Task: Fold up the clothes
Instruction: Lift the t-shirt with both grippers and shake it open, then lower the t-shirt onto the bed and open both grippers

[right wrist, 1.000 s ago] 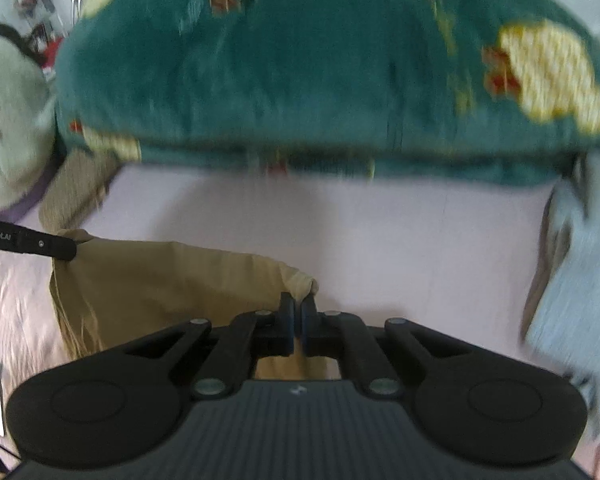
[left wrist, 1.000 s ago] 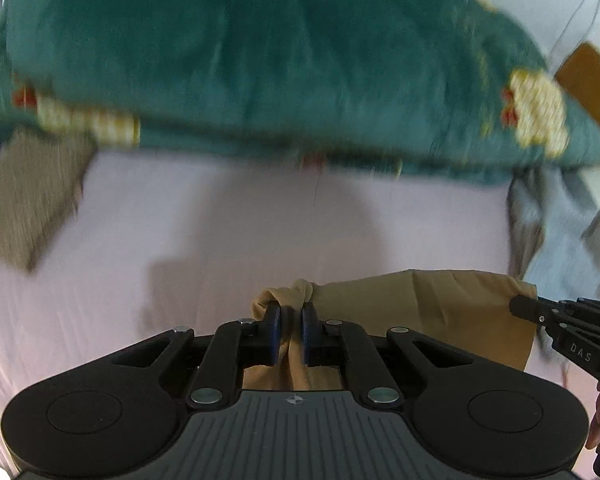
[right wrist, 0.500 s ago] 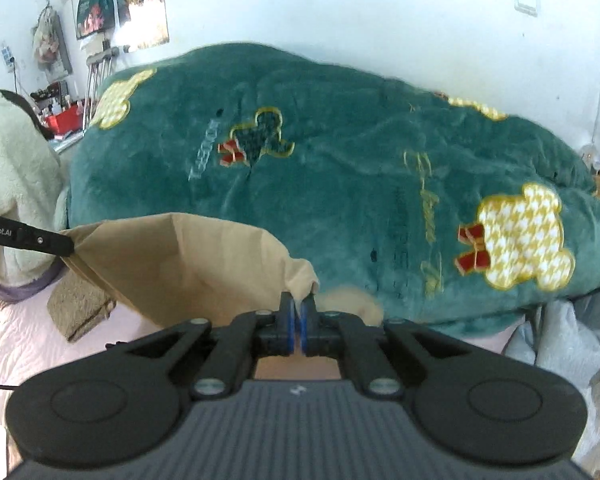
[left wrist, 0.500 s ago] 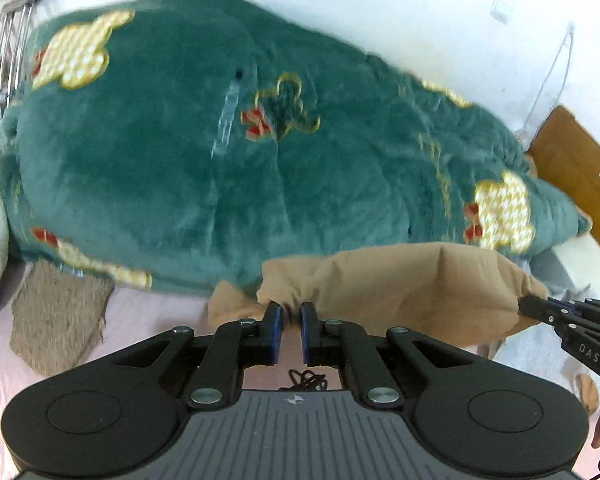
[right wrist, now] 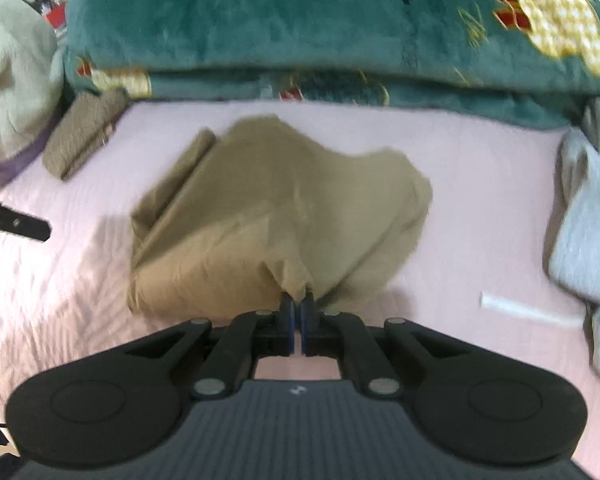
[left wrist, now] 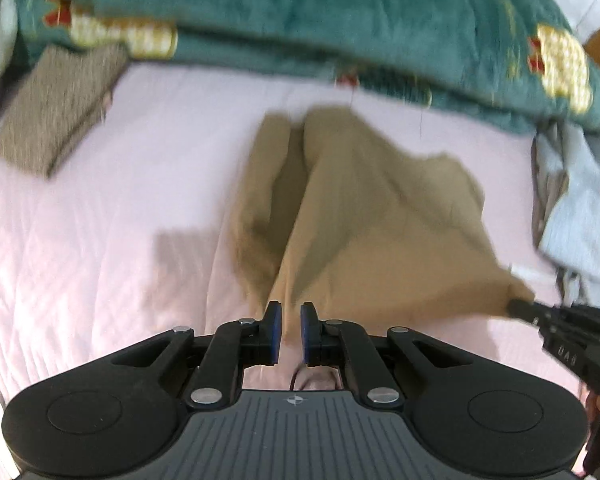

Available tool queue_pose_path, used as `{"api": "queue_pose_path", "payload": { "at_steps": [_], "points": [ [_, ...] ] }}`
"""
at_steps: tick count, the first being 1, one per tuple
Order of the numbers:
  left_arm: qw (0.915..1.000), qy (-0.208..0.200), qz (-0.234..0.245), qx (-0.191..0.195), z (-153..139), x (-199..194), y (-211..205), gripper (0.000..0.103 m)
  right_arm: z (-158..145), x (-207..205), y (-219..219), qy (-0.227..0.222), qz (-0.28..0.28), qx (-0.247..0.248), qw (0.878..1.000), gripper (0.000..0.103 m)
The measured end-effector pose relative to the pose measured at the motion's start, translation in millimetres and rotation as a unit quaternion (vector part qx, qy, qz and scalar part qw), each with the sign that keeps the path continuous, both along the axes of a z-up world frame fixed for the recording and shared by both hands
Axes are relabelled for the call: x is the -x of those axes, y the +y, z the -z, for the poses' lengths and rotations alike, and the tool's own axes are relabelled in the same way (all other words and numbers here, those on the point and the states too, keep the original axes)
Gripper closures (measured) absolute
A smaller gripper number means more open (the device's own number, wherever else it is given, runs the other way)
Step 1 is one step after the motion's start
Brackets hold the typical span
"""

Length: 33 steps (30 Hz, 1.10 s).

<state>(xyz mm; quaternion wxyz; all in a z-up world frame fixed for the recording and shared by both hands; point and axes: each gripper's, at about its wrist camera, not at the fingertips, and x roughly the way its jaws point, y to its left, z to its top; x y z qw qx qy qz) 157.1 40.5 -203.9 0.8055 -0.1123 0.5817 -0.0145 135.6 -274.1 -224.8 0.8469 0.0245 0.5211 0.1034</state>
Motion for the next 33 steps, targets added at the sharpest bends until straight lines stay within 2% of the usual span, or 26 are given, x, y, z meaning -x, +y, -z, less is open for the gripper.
{"api": "queue_pose_path", "payload": {
  "at_steps": [5, 11, 17, 19, 21, 25, 28, 30, 33],
  "points": [
    [0.9996, 0.026, 0.01, 0.005, 20, 35, -4, 0.091, 12, 40, -1, 0.015, 0.01, 0.021, 1.0, 0.098],
    [0.9994, 0.033, 0.006, 0.007, 17, 55, -3, 0.091, 2, 59, -24, 0.025, 0.037, 0.035, 0.998, 0.098],
    [0.9999, 0.002, 0.011, -0.007, -29, 26, -7, 0.086, -40, 39, -44, -0.013, 0.063, 0.032, 0.997, 0.09],
    [0.9998, -0.009, 0.015, -0.013, -48, 12, -13, 0.085, -57, 24, -46, -0.032, 0.065, 0.028, 0.997, 0.08],
    [0.9998, -0.007, 0.017, -0.009, -61, -5, -19, 0.078, -72, 9, -49, -0.05, 0.065, 0.03, 0.996, 0.07],
    [0.9997, -0.002, 0.017, -0.019, -87, -31, -34, 0.071, -94, -20, -52, -0.067, 0.062, 0.021, 0.996, 0.055],
    [0.9997, 0.007, 0.008, -0.02, -113, -33, -38, 0.069, -103, -36, -54, -0.066, 0.055, 0.01, 0.996, 0.055],
    [0.9997, 0.004, 0.006, -0.023, -131, -27, -37, 0.064, -107, -41, -56, -0.064, 0.051, 0.004, 0.997, 0.054],
    [0.9993, -0.003, 0.006, -0.037, -133, -26, -30, 0.059, -104, -45, -62, -0.067, 0.05, 0.005, 0.997, 0.054]
  ]
}}
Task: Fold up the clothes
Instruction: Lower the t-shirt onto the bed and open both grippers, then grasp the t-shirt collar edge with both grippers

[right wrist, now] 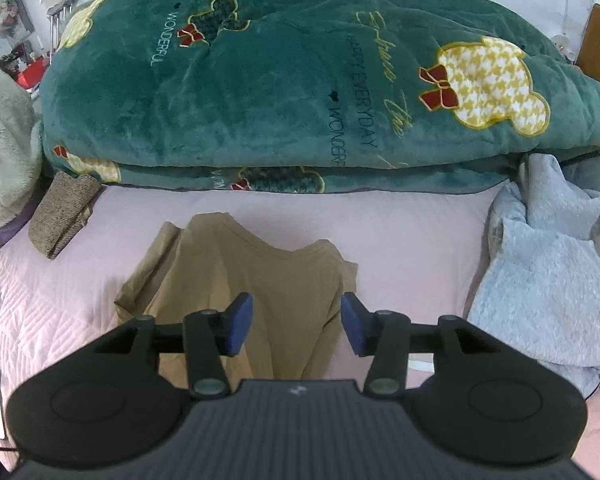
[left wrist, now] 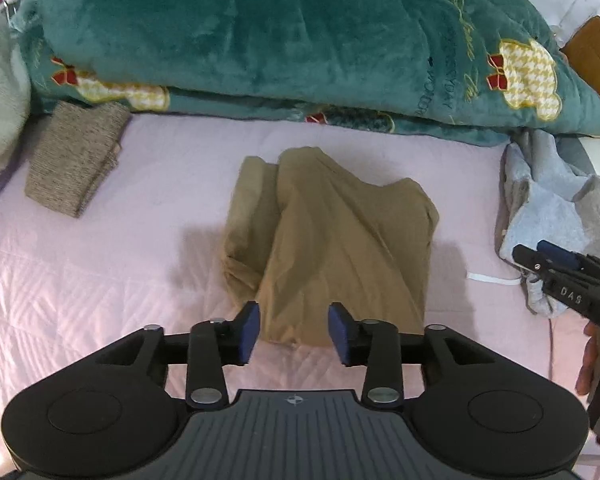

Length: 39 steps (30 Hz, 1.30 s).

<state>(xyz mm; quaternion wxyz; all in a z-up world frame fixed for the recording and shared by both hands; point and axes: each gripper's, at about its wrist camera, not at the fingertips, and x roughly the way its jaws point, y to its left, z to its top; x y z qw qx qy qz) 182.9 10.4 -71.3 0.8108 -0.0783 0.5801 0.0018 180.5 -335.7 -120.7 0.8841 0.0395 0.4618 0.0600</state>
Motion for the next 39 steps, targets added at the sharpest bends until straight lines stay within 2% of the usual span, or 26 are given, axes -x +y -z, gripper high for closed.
{"api": "queue_pose_path", "payload": {
  "at_steps": [2, 4, 10, 15, 19, 29, 32, 39],
  "points": [
    [0.9999, -0.007, -0.007, -0.004, 19, -20, 6, 0.059, 13, -11, -6, 0.007, 0.006, 0.009, 1.0, 0.053],
    [0.9998, -0.014, -0.012, 0.009, 44, -49, 7, 0.059, 28, -22, -8, 0.01, 0.015, 0.015, 1.0, 0.053],
    [0.9992, -0.034, 0.011, 0.016, 125, -130, -13, 0.06, 87, -64, -4, 0.026, -0.002, 0.04, 0.999, 0.053],
    [0.9996, -0.018, 0.017, 0.017, 177, -173, -19, 0.06, 140, -102, 0, 0.038, -0.002, 0.056, 0.998, 0.053],
    [0.9997, -0.013, 0.016, 0.013, 207, -202, -15, 0.06, 170, -130, -1, 0.05, -0.008, 0.056, 0.997, 0.054],
    [0.9998, 0.001, 0.012, 0.013, 249, -247, -8, 0.06, 196, -169, 10, 0.053, -0.025, 0.069, 0.996, 0.054],
    [0.9998, 0.001, 0.015, 0.016, 258, -252, -9, 0.063, 202, -174, 12, 0.052, -0.034, 0.079, 0.995, 0.054],
    [0.9996, 0.006, 0.02, 0.018, 274, -259, -9, 0.063, 219, -182, 13, 0.062, -0.038, 0.071, 0.995, 0.054]
  ]
}}
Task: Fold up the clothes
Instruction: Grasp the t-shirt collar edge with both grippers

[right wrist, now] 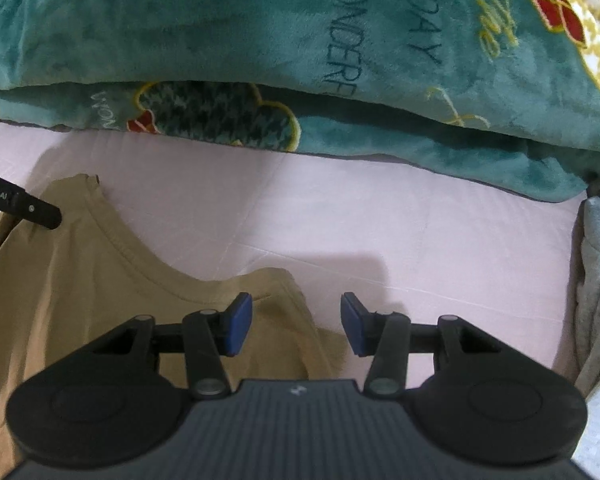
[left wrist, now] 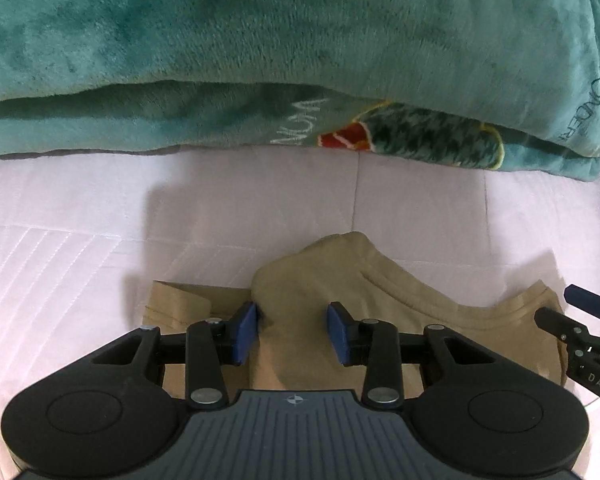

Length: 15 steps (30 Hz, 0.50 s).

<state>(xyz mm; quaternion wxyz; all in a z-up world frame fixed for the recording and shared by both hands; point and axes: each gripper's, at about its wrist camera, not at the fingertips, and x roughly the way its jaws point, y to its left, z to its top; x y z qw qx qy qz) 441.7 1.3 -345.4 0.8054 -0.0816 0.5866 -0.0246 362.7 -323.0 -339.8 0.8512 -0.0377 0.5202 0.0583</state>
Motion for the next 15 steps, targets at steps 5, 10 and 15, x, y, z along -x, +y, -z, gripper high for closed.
{"api": "queue_pose_path", "payload": {
  "at_steps": [5, 10, 15],
  "points": [
    [1.0, -0.003, 0.002, 0.001, 3, -3, -1, 0.063, 9, -1, -1, 0.013, -0.004, -0.009, 1.0, 0.054],
    [1.0, -0.006, 0.0, 0.0, 9, -4, 2, 0.067, 15, -4, 0, 0.023, -0.012, -0.015, 1.0, 0.057],
    [0.9998, -0.013, 0.008, 0.008, 11, -4, 6, 0.093, 14, -4, 2, 0.022, -0.02, -0.032, 0.999, 0.096]
  ]
}}
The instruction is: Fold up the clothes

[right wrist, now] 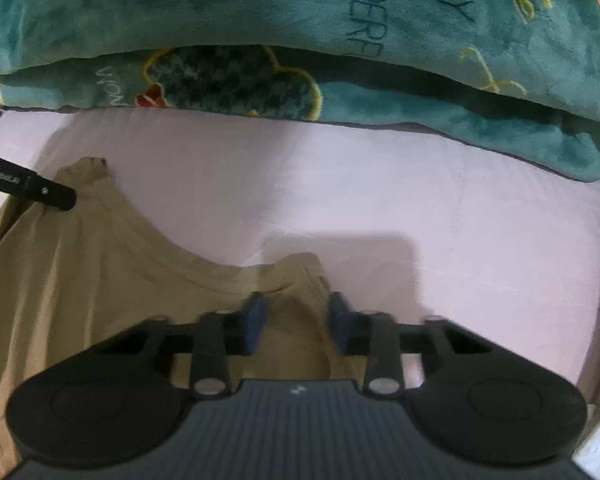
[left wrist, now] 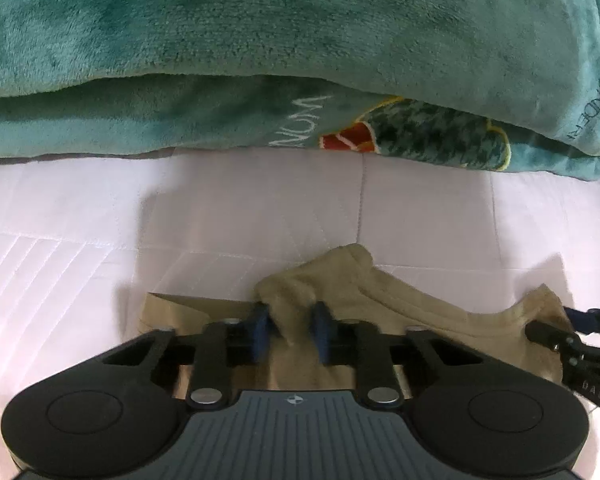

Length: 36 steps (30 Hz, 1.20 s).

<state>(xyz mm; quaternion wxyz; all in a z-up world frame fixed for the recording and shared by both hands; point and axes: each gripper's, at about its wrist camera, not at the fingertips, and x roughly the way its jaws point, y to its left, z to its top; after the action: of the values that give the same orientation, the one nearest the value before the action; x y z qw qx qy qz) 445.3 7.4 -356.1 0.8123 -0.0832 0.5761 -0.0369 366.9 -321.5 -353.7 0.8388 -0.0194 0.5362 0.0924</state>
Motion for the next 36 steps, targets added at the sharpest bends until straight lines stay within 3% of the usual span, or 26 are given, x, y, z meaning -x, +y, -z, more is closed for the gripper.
{"api": "queue_pose_path", "payload": {
  "at_steps": [3, 10, 18, 27, 32, 36],
  "points": [
    [0.9999, -0.003, 0.005, 0.01, -3, 0, 2, 0.098, -4, 2, 3, -0.004, -0.008, -0.003, 1.0, 0.098],
    [0.9996, -0.026, 0.01, 0.009, -25, 10, -2, 0.098, -24, 7, 1, -0.025, -0.008, -0.012, 1.0, 0.098],
    [0.9977, -0.063, 0.02, 0.012, -90, 44, -2, 0.098, -83, 34, -1, -0.068, -0.016, -0.023, 0.997, 0.098],
    [0.9964, -0.076, 0.028, 0.026, -182, 146, -4, 0.098, -163, 129, 8, -0.109, -0.047, -0.045, 0.992, 0.099],
    [0.9958, -0.081, 0.033, 0.027, -235, 231, -11, 0.098, -206, 208, 11, -0.127, -0.06, -0.057, 0.989, 0.099],
    [0.9956, -0.085, 0.025, 0.031, -257, 305, -12, 0.098, -223, 271, 17, -0.129, -0.076, -0.059, 0.987, 0.099]
  ]
}}
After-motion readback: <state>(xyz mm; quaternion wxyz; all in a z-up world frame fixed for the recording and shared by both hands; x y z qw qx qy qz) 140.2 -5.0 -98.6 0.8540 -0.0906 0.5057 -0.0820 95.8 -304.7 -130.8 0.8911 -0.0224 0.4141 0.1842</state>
